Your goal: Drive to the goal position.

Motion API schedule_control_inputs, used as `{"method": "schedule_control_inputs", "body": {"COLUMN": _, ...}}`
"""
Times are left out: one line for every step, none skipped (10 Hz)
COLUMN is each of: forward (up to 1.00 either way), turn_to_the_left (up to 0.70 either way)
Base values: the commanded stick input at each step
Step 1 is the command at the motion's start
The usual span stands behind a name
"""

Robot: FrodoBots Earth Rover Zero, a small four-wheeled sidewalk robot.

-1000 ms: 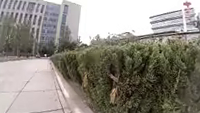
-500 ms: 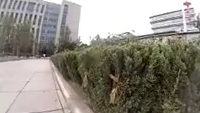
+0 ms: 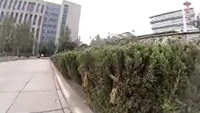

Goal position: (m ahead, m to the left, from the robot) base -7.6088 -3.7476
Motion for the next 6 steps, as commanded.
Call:
{"method": "schedule_control_inputs", "body": {"forward": 0.05, "turn_to_the_left": 0.00}}
{"method": "schedule_control_inputs", "body": {"forward": 0.05, "turn_to_the_left": 0.00}}
{"method": "schedule_control_inputs", "body": {"forward": 0.05, "turn_to_the_left": 0.00}}
{"method": "schedule_control_inputs", "body": {"forward": 0.05, "turn_to_the_left": 0.00}}
{"method": "schedule_control_inputs", "body": {"forward": 0.05, "turn_to_the_left": 0.00}}
{"method": "schedule_control_inputs", "body": {"forward": 0.05, "turn_to_the_left": 0.00}}
